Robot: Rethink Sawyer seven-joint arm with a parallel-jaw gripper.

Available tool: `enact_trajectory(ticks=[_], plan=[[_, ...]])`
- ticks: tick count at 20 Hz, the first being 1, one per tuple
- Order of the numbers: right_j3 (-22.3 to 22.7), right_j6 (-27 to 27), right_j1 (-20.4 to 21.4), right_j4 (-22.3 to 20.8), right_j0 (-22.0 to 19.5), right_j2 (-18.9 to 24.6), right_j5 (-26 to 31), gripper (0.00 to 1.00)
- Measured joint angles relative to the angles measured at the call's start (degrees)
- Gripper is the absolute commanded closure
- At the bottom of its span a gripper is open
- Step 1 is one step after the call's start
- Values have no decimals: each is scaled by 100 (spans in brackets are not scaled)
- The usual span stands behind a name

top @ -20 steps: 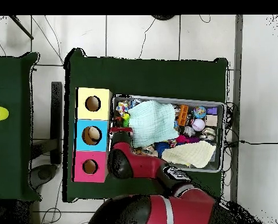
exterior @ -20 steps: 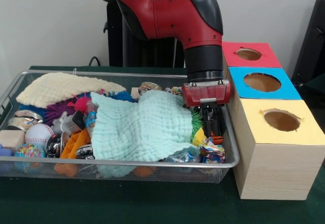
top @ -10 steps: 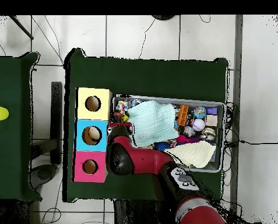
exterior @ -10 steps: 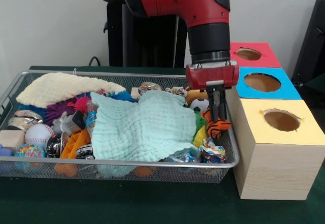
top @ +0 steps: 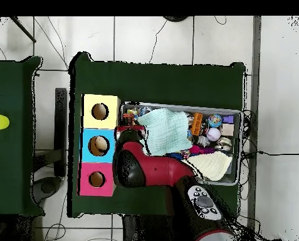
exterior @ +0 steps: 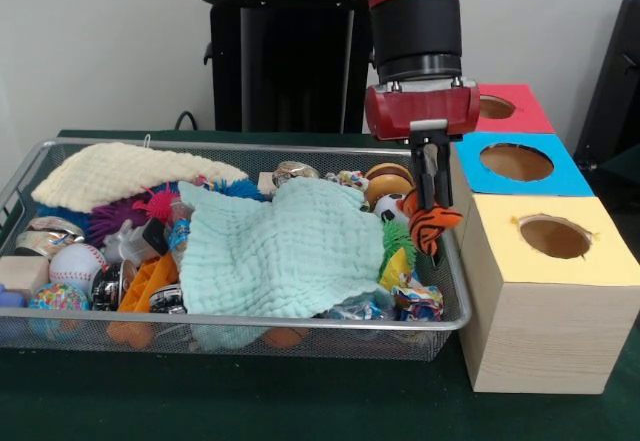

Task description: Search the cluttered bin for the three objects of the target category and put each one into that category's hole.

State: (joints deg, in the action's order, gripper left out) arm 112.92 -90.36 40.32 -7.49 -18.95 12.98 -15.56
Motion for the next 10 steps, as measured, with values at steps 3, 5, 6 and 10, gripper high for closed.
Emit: enact_trajectory(ticks=[3, 5, 6, 10], plan=[[8, 0, 131, 0, -5, 2, 1, 100], [31, 0, 233, -1, -16, 7, 9, 100], [42, 0, 284, -1, -22, 9, 13, 100], [131, 0, 539, 1, -63, 12, 127, 100]])
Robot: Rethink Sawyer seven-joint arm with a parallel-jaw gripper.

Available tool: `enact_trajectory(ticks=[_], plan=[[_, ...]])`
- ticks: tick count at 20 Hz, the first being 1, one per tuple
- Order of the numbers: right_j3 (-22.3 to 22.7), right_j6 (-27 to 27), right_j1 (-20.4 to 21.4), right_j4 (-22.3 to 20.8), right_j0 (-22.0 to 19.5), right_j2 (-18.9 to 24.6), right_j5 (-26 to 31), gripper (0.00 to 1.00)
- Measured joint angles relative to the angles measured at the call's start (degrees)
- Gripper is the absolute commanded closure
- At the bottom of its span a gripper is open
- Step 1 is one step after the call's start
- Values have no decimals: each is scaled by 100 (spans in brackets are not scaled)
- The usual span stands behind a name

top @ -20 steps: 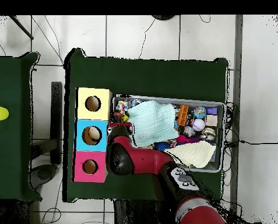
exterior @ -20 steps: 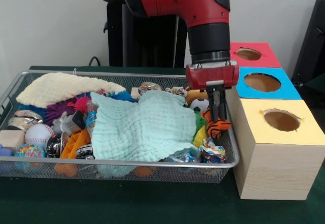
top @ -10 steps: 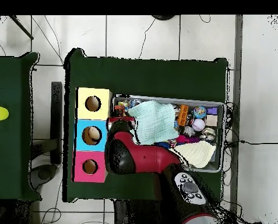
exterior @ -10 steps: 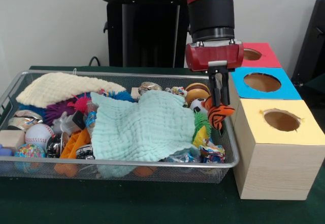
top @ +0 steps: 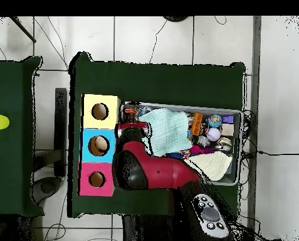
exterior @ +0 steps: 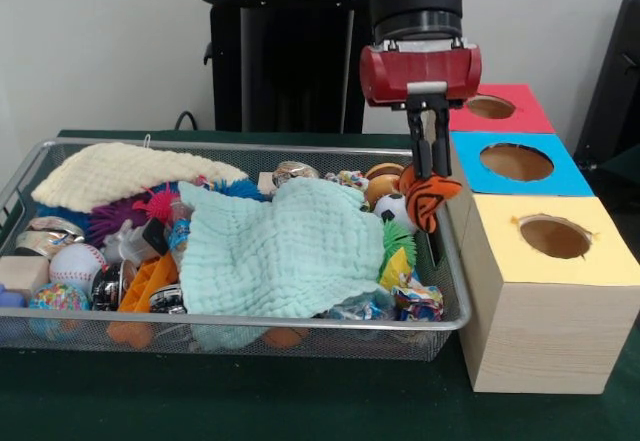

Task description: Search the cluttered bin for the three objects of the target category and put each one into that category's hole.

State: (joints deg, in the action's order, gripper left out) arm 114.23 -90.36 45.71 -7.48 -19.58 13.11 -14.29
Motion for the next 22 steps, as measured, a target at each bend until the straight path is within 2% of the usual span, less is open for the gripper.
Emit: enact_trajectory(ticks=[5, 7, 12, 22], plan=[[185, 0, 442, 69, -38, -1, 410, 100], [307, 0, 753, 160, -40, -1, 762, 100], [519, 0, 1235, 325, -12, -6, 1271, 100], [1006, 0, 2051, 671, 404, -81, 1636, 100]])
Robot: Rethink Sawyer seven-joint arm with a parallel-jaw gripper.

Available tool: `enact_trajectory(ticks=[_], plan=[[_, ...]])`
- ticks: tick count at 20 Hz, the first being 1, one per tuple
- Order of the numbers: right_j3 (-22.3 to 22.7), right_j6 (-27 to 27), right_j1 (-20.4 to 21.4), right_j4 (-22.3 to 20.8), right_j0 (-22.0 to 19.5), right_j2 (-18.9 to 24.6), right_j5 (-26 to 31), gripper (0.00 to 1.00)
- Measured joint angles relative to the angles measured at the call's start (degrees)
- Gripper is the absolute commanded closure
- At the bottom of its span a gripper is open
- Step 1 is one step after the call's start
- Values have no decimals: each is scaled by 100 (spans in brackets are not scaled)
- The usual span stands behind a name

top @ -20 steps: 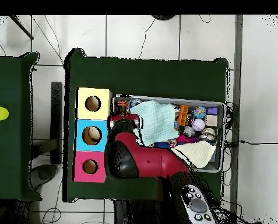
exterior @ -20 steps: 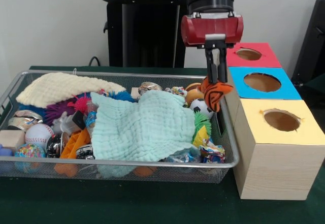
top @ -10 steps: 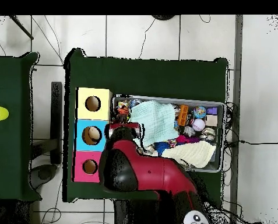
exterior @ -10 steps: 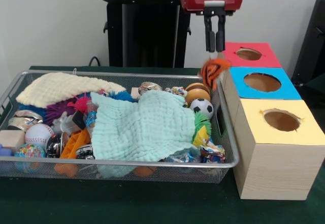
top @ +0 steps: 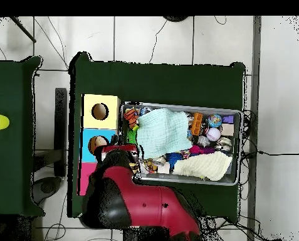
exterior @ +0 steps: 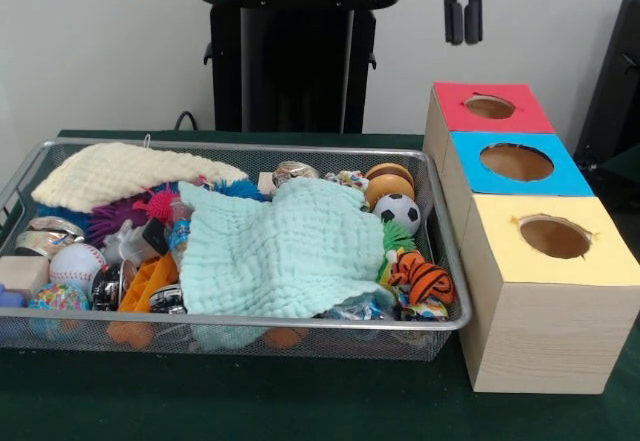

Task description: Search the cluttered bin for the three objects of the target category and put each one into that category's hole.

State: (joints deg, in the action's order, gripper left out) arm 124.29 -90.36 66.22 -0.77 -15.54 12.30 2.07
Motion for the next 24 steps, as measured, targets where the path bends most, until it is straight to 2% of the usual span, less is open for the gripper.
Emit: enact_trajectory(ticks=[4, 9, 16, 24], plan=[[225, 0, 208, 114, 150, -22, -1, 100], [283, 0, 200, 117, 165, -26, -1, 100], [260, 0, -48, 112, -26, -12, -1, 100], [2, 0, -627, 113, -294, -12, -2, 100]])
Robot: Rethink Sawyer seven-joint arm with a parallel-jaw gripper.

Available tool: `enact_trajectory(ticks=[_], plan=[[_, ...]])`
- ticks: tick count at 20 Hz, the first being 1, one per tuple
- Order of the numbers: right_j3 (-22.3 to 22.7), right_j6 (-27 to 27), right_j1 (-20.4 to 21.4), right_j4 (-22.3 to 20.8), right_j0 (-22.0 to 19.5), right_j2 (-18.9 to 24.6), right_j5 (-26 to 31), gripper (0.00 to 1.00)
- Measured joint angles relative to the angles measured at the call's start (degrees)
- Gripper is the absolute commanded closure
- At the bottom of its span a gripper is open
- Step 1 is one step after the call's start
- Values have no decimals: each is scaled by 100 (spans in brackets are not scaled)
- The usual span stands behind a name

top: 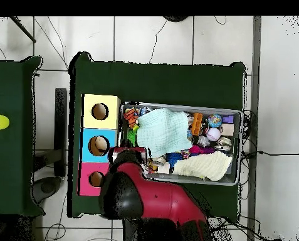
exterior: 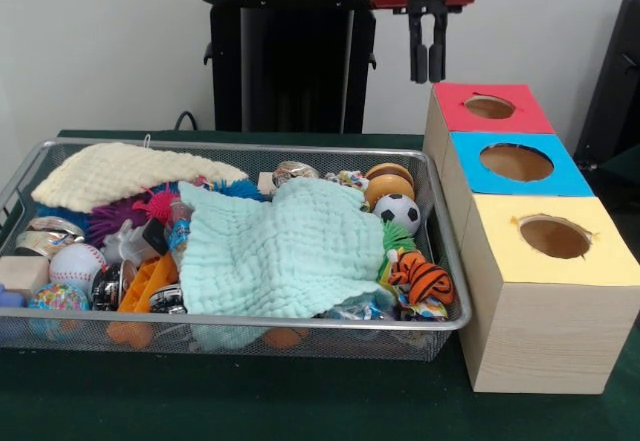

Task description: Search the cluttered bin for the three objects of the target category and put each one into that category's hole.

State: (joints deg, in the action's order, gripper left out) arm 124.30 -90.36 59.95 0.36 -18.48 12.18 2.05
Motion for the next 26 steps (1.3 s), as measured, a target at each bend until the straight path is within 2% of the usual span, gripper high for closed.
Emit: enact_trajectory(ticks=[9, 10, 26], plan=[[-538, 0, -634, 2, 11, 16, -44, 100], [-597, 0, -693, 2, 11, 22, -65, 0], [-1365, 0, -1524, 0, 22, 83, -543, 0]])
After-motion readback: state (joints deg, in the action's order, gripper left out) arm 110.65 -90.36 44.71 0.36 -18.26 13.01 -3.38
